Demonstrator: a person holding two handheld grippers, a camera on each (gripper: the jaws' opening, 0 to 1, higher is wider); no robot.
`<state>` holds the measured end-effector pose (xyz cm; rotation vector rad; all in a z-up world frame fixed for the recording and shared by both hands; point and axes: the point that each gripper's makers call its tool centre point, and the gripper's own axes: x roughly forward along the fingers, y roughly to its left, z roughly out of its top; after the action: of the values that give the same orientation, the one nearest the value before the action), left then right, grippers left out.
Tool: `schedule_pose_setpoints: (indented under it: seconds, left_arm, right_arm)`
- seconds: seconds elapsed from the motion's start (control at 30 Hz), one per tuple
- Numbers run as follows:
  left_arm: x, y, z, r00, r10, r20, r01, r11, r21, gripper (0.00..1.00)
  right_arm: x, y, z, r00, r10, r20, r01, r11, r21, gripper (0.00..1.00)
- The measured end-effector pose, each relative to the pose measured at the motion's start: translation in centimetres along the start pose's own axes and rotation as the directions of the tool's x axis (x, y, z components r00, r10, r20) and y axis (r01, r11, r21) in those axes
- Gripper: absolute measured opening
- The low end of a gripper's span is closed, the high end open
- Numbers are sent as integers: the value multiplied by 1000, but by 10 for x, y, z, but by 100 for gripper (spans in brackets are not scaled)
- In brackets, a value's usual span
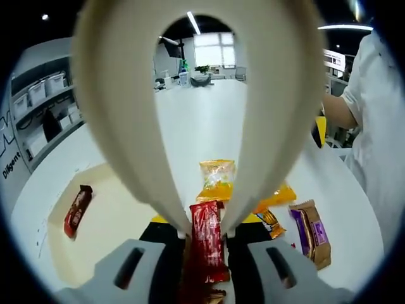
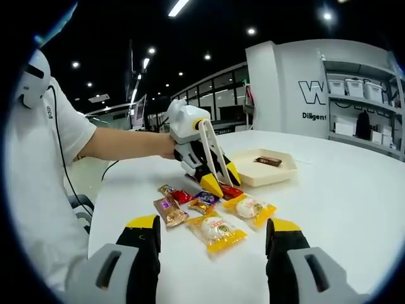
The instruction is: Place the target food into the container with the food tongs after gripping and lifting it, then release it inside without dropping or visibly crushing the food.
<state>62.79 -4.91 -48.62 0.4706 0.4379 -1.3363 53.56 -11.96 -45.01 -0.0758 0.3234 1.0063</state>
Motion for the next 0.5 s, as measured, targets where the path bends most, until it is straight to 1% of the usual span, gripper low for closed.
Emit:
schedule_pose_setpoints:
  seconds: [0.17, 0.3, 0.4, 0.5]
  left_arm:
    - [0, -1, 0, 1000, -1, -1, 1, 1000, 0, 23]
    - [0, 0, 1, 1000, 3, 8, -2, 1000, -4, 23]
    - [-3, -1, 7, 1000, 0, 23, 0, 1000, -4, 23]
    - [-8, 0, 17, 999, 1, 39, -1, 1000, 4, 23]
  right_arm:
    - [0, 0, -1, 1000, 0, 0, 0, 1000, 2, 66]
    - [-1, 0, -1, 1000, -1, 0, 1, 1000, 1, 66]
    - [-1, 0, -1, 1000, -2, 1, 2, 1000, 2, 66]
    - [-2, 0, -1, 1000, -2, 3, 2, 1000, 3, 66]
